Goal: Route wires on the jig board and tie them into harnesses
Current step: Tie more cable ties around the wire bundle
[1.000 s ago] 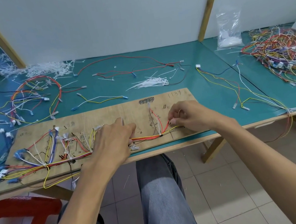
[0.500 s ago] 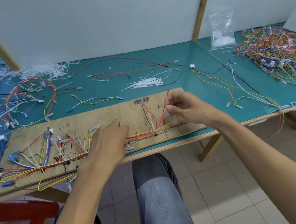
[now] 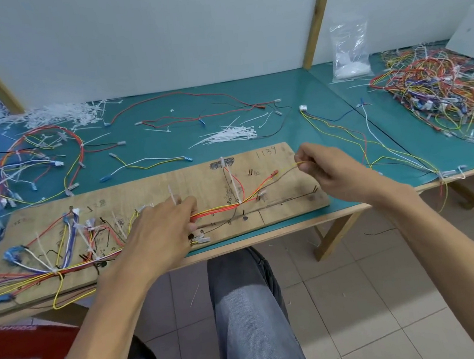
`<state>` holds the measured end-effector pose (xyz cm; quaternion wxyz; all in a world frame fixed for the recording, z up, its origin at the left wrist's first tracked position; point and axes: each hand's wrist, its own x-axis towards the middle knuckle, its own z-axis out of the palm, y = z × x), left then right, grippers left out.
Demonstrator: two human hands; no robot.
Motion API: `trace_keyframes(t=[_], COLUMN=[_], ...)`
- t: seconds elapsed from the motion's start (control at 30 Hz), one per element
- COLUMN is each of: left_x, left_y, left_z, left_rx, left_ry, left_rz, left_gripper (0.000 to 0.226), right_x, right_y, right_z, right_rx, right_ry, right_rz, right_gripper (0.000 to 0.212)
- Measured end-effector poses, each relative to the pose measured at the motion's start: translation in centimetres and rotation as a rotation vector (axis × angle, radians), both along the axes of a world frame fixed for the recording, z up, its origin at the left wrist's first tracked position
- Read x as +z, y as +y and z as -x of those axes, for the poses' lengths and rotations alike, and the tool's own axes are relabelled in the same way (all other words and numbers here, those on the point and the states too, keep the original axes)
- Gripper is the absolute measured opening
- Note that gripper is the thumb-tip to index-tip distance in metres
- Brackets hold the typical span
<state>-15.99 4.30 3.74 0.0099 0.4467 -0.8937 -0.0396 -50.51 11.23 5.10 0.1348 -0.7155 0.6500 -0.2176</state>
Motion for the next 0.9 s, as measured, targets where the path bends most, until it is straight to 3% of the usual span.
trace_keyframes(t=[0.13, 0.2, 0.27, 0.37, 0.43, 0.53, 0.63, 0.9], left_x=[0.1, 0.0, 0.2, 0.2, -0.1, -0.9, -1.5, -2.6], left_y=[0.0, 0.1, 0.4, 1.1, 1.7, 1.9, 2.1, 2.6], left_z=[-0.6, -0.9, -1.3, -1.6, -1.4, -1.2, -1.1, -0.9], left_rx=[0.067, 0.107, 0.152, 0.15, 0.144, 0.137, 0.082, 0.049], left_ry=[0.127, 0.225, 0.342, 0.385, 0.415, 0.5, 0.519, 0.495], left_rz=[-0.038, -0.081, -0.099, -0.046, -0.004, -0.014, -0.079, -0.035], left_gripper=[0.014, 0.018, 0.024, 0.029, 0.029, 0.021, 0.014, 0.012], right_x=[1.2, 0.4, -0.6, -2.6, -4.3, -6.1, -7.0, -8.9], right_y=[-0.4, -0.4, 0.1, 1.6, 2.2, 1.9, 1.8, 3.1], right_z=[-2.3, -3.7, -5.4, -9.2, -11.4, -12.9, -13.8, -16.7], right_rx=[-0.06, -0.219, -0.4, -0.318, -0.202, -0.198, -0.24, -0.404], right_ry=[-0.076, 0.113, 0.258, 0.179, 0.096, 0.049, 0.089, 0.172], right_rz=[0.277, 0.32, 0.373, 0.593, 0.536, 0.309, 0.354, 0.178], right_gripper=[0.009, 0.008, 0.022, 0.018, 0.016, 0.017, 0.018, 0.067])
